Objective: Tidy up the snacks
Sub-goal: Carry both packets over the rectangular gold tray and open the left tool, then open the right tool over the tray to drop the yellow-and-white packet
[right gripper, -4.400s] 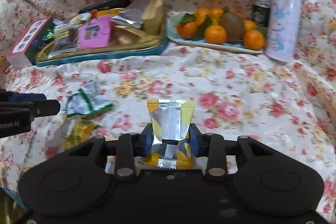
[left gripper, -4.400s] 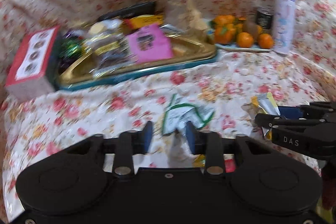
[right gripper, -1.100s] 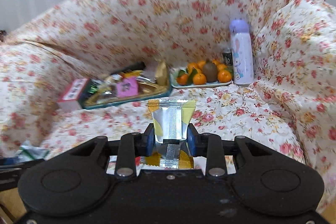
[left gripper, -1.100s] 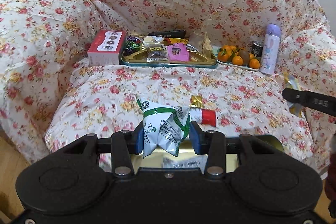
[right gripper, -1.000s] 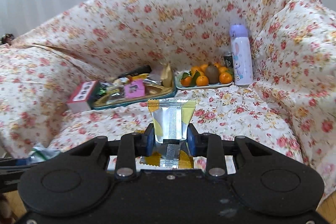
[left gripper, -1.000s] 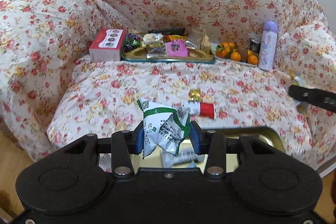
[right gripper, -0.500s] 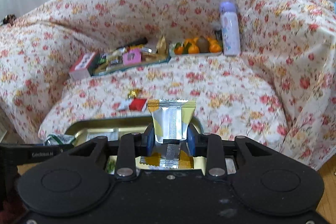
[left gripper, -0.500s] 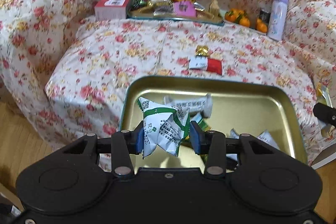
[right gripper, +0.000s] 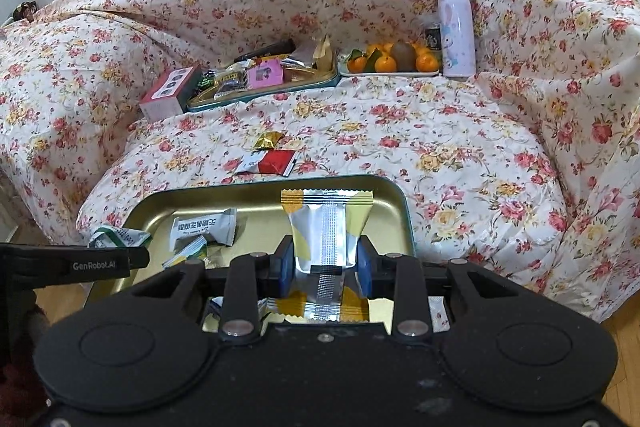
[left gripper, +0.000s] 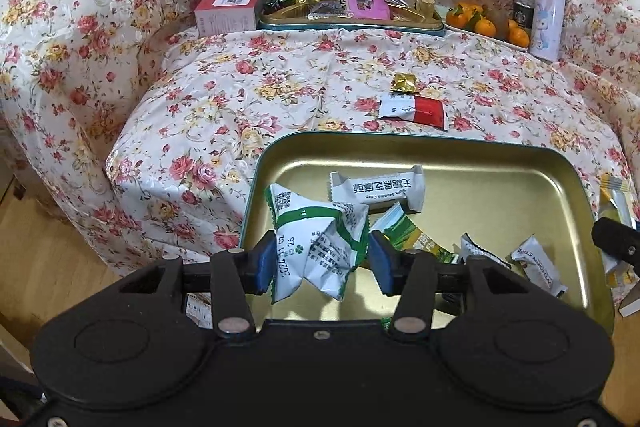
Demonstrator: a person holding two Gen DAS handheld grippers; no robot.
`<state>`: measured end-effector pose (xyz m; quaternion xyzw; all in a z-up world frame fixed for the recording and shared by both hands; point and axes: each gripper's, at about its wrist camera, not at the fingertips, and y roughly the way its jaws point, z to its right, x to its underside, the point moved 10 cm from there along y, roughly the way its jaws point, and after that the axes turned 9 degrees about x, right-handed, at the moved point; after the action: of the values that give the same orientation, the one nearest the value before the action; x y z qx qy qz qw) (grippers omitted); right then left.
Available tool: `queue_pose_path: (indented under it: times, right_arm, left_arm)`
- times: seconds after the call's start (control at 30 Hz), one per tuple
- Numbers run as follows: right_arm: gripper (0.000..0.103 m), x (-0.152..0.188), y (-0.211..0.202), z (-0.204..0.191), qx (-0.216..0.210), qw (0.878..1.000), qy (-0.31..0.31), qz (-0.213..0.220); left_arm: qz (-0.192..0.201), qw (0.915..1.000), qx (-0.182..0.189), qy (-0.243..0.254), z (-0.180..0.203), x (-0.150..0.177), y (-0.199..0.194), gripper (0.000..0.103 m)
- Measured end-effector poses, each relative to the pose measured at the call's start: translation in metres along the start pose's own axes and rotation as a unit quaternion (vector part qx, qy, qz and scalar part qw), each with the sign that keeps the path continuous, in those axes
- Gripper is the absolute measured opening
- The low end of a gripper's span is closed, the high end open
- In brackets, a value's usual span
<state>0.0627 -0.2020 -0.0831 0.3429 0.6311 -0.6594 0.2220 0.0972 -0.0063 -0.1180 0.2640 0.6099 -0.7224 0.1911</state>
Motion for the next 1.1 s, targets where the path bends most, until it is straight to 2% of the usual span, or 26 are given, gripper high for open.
queue_pose_path:
  times: [0.3,0.6,1.1]
  right_arm:
    - [0.033,0.001,0.002,0.000,0.001,1.000,-0.001,-0.007]
    - [0.033,0.001,0.003,0.001,-0.002,1.000,-0.002,-0.007]
    - [0.034,-0.006,0.007,-0.005,-0.007,1.000,0.000,-0.009]
  left_arm:
    - [0.001,0.9999,0.009,-0.008,-0.001,-0.003,-0.003,0.059]
    - [0.026,0.9993,0.024,-0.011,0.003,-0.016,-0.015,0.059]
    - [-0.007,0.9998,0.020,0.002,0.020,0.004,-0.007,0.059]
